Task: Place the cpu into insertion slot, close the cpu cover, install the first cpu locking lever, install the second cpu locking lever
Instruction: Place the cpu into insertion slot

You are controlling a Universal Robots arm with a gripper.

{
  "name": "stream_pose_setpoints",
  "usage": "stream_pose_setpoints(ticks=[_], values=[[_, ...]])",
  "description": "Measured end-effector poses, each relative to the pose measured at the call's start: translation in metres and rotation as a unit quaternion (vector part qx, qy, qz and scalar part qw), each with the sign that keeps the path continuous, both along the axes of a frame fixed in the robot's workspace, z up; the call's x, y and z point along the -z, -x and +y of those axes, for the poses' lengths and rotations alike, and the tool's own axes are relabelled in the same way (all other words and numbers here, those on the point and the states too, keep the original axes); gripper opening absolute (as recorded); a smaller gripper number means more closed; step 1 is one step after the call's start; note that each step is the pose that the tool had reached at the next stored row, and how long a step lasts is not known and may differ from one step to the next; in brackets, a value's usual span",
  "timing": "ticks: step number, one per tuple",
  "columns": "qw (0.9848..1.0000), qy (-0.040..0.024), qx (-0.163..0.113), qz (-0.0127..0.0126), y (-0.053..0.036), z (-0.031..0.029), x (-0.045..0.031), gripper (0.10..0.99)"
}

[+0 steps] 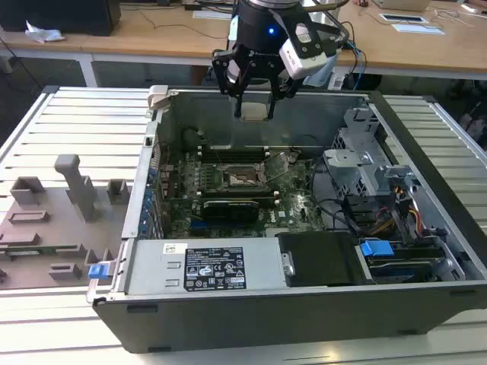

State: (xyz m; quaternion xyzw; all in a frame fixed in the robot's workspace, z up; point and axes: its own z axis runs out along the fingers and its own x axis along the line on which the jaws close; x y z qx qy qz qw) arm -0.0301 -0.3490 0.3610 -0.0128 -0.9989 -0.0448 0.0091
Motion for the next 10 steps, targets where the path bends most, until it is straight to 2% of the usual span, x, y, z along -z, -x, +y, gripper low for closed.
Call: stream_pose_setpoints(ticks=[10], values=[[1.0,0.0,0.0,0.0,0.0,0.0,0.0048,0.545]])
